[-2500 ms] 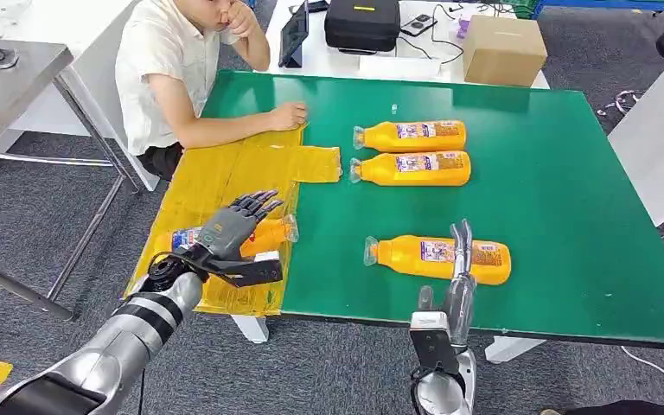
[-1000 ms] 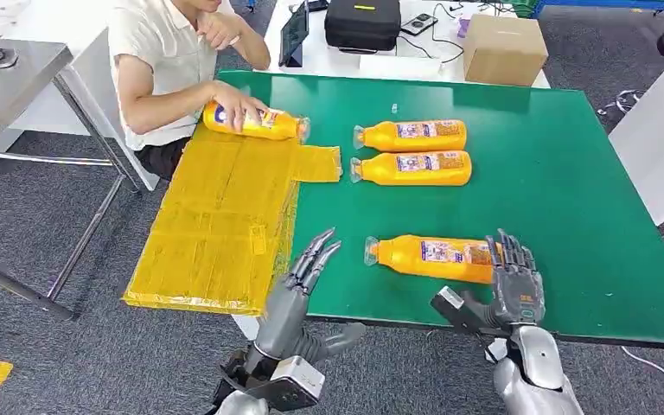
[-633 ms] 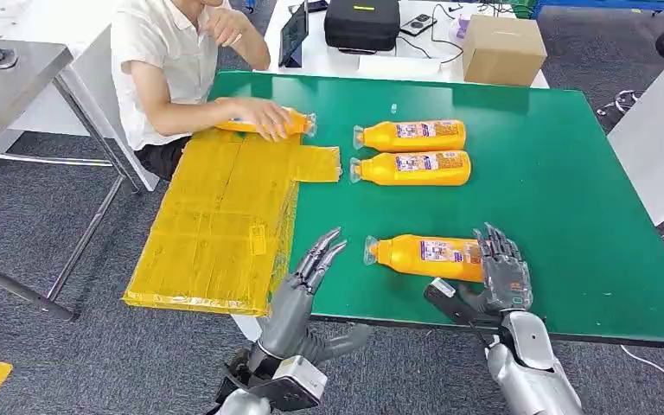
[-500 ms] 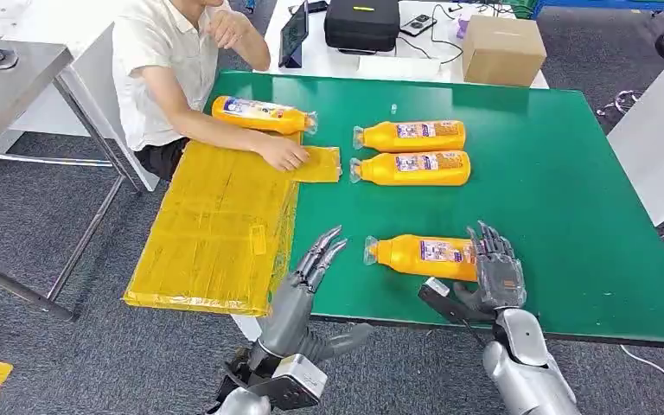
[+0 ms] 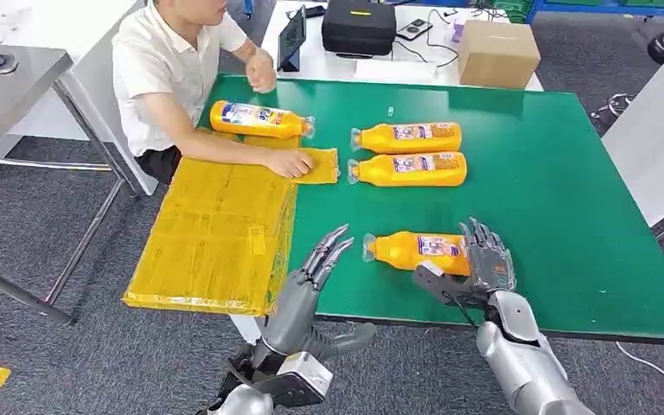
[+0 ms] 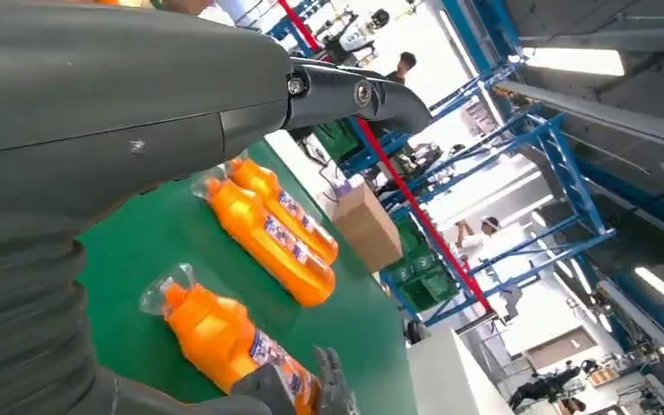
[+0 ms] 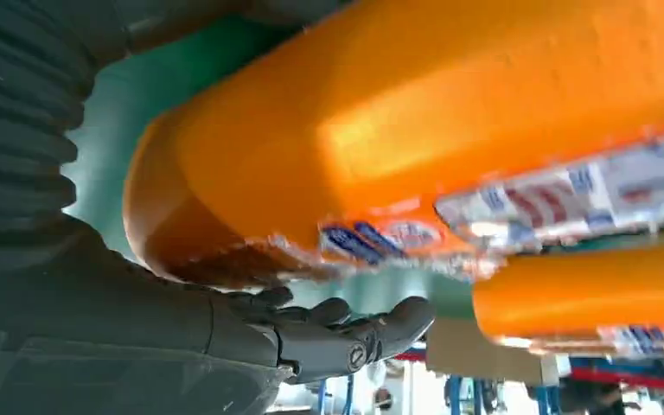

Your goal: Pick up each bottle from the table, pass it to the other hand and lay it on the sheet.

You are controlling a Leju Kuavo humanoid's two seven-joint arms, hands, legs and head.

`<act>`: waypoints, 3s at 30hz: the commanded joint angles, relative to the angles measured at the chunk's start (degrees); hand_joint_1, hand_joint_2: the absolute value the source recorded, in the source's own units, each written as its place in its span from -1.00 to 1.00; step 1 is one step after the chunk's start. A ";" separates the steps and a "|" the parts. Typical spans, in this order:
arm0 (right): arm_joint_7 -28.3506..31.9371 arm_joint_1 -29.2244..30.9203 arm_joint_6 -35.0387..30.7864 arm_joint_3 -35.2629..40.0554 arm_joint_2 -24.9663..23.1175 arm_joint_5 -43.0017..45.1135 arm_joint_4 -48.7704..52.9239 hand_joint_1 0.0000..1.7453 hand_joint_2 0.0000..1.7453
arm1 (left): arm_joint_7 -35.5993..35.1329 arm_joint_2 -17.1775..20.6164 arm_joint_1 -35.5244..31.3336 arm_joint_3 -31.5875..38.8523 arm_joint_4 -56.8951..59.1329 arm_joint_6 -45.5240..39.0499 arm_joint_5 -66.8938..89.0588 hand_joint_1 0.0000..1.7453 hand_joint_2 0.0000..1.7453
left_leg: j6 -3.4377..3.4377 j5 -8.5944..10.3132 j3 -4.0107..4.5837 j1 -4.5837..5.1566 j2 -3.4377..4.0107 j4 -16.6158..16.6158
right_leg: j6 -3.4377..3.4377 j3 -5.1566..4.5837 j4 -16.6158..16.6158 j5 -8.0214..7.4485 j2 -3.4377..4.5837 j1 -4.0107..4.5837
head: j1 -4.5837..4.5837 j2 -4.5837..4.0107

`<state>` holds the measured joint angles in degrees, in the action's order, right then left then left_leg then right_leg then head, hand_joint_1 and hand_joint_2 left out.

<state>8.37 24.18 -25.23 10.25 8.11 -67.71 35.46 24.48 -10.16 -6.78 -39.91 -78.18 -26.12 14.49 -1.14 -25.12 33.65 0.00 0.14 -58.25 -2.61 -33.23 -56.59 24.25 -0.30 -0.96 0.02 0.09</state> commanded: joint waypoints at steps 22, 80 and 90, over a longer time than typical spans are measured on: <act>18.52 -9.26 9.09 -6.35 -6.00 32.60 15.55 0.82 1.00 | -3.19 -1.32 0.71 4.76 5.11 7.38 -24.75 -1.00 1.00 | 0.02 0.05 -0.18 -0.12 0.11 0.12 | 0.08 0.74 0.15 -0.13 0.12 0.13 | -0.04 0.00; 24.01 -16.16 9.72 23.85 -10.46 46.13 28.20 -1.00 -1.00 | -5.22 -0.42 -7.36 13.21 12.22 3.27 -53.37 1.00 1.00 | 0.17 0.14 0.86 -0.19 0.07 0.02 | 0.16 -0.28 -0.03 -0.11 -0.02 0.20 | -0.02 0.00; 24.43 -18.58 7.14 20.14 -12.02 49.03 31.36 -1.00 -1.00 | -5.83 0.17 -7.70 16.22 14.20 5.69 -55.85 1.00 1.00 | 0.18 0.11 0.74 -0.19 0.20 0.06 | 0.18 -0.23 -0.01 -0.11 0.13 0.21 | -0.02 0.00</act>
<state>32.83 6.29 -17.18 33.20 -3.23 -19.34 66.09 18.84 -11.10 -11.68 -26.03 -68.77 -20.57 -41.38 -1.01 -24.96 34.61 -0.15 0.39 -58.24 -2.53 -33.69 -56.67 24.09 -0.19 -0.80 0.00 0.09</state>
